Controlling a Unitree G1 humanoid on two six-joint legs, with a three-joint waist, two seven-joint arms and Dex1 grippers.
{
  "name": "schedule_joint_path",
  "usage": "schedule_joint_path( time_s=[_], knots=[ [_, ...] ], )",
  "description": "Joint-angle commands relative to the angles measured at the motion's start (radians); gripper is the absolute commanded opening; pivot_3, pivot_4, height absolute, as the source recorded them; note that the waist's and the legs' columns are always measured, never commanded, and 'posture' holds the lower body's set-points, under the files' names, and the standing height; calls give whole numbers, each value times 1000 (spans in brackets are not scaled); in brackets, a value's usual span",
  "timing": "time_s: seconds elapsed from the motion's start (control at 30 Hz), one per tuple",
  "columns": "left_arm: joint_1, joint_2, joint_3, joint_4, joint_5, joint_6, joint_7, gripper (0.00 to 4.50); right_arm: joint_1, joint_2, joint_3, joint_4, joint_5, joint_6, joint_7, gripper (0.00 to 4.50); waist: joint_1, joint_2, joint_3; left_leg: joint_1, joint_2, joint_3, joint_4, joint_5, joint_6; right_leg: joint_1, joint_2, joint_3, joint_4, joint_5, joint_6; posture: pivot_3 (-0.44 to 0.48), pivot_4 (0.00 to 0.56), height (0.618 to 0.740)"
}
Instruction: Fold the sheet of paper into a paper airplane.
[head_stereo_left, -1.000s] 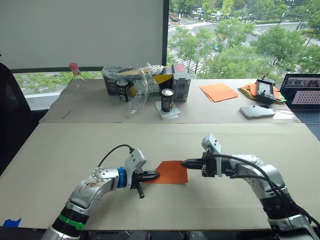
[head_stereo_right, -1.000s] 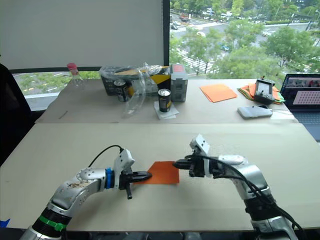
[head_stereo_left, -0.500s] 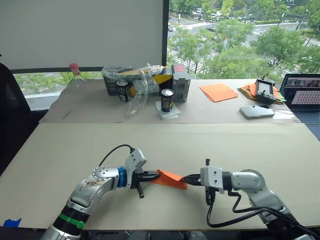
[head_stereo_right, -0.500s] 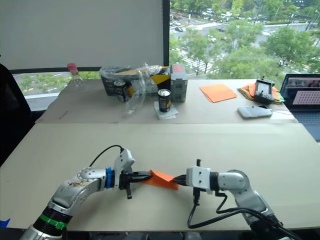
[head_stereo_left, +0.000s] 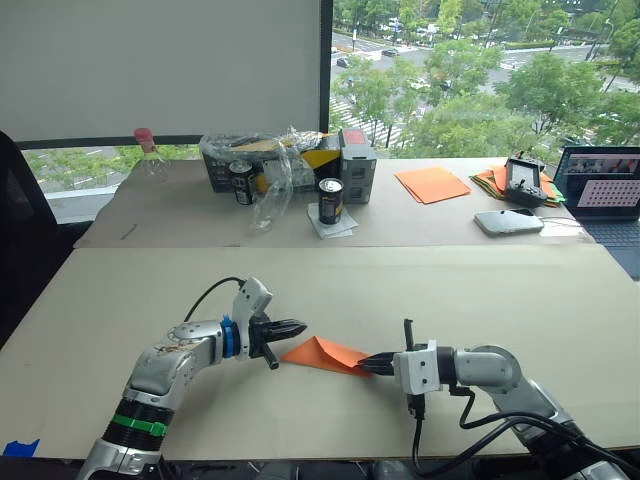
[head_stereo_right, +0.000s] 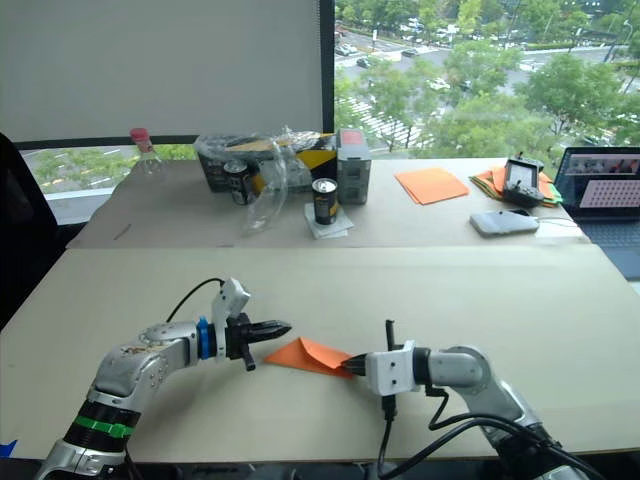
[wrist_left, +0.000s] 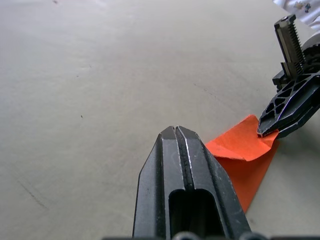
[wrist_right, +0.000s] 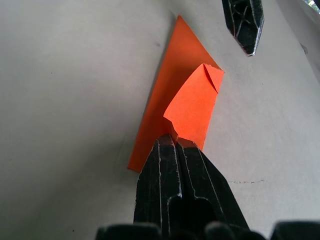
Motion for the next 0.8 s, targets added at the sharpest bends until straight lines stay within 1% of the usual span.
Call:
schedule_joint_path(
  time_s=[0.03,0.13,0.2,0.23,0.3,0.47,0.57,0.67,0.7,0.77,0.8],
  knots=[
    [-24,-18,-24,-34,-5,-9,-7,0,5,-5,18,14,-49,44,-11,11,-3,0,0,0,0,0,0,0,0,0,0,0,0,0,0,0,150,670],
    [-28,-34,-46,-34,4,-15,-4,0,12,-10,20,5,-57,56,-19,11,-6,0,0,0,0,0,0,0,0,0,0,0,1,0,0,0,150,670],
    [-17,-30,-83,-37,28,-27,-10,0,16,-18,20,3,-78,66,-29,11,-7,0,0,0,0,0,0,0,0,0,0,0,1,0,0,0,150,670],
    [-2,-10,-128,-36,73,-56,-19,0,17,-23,19,2,-88,66,-33,11,-7,0,0,0,0,0,0,0,0,0,0,0,1,0,0,0,150,670],
    [20,11,-178,-23,127,-89,-25,0,22,-25,14,-5,-86,80,-36,11,-8,0,0,1,0,0,0,0,0,0,0,0,1,0,0,0,150,670],
    [33,17,-220,29,170,-111,-36,0,37,-38,16,-53,-42,129,2,11,0,-1,-1,3,0,1,0,0,0,3,0,1,1,0,0,0,150,670],
    [21,7,-224,57,177,-106,-35,0,43,-59,2,-101,12,153,36,11,6,-1,-1,6,0,1,0,0,1,6,0,1,0,0,0,0,150,670],
    [16,7,-227,63,178,-105,-41,0,53,-96,-30,-158,60,195,61,928,9,0,-1,6,0,1,0,-1,1,6,0,1,-1,-1,1,0,150,670],
    [16,7,-228,63,177,-104,-43,0,60,-112,-45,-182,82,229,71,1136,9,0,-1,6,-1,1,0,-1,2,6,-1,1,-1,-1,1,0,150,670],
    [16,7,-230,63,178,-103,-47,0,69,-150,-75,-226,124,276,93,1963,7,0,-1,5,0,1,0,-1,2,7,-1,1,-2,-1,1,0,150,670],
    [17,8,-231,63,178,-103,-49,0,69,-170,-92,-242,140,291,106,2308,7,0,-1,6,-1,1,0,-1,2,7,-1,1,-2,-1,1,0,150,670]
  ],
)
